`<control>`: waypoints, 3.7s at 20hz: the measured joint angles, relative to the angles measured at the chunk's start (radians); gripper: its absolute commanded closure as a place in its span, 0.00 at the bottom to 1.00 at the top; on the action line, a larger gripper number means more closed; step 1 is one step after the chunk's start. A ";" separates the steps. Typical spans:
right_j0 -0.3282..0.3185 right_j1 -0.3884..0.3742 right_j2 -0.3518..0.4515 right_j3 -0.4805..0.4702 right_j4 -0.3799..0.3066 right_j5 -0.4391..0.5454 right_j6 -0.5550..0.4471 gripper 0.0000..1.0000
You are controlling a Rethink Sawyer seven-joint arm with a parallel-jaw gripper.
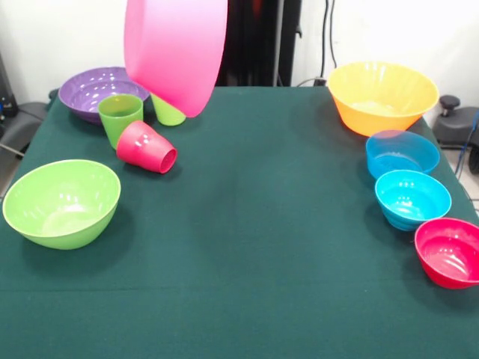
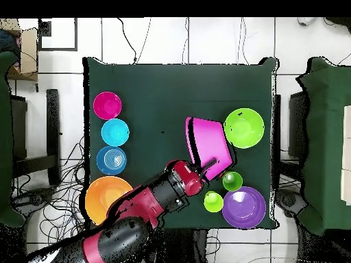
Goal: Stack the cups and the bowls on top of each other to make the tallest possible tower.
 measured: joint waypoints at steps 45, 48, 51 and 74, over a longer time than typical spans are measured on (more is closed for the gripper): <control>0.043 0.095 0.024 0.122 0.221 -0.258 0.000 1.00; 0.043 0.095 0.031 0.123 0.228 -0.267 0.000 1.00; 0.042 0.095 0.035 0.125 0.238 -0.278 0.000 1.00; 0.040 0.142 0.083 0.159 0.374 -0.366 0.000 1.00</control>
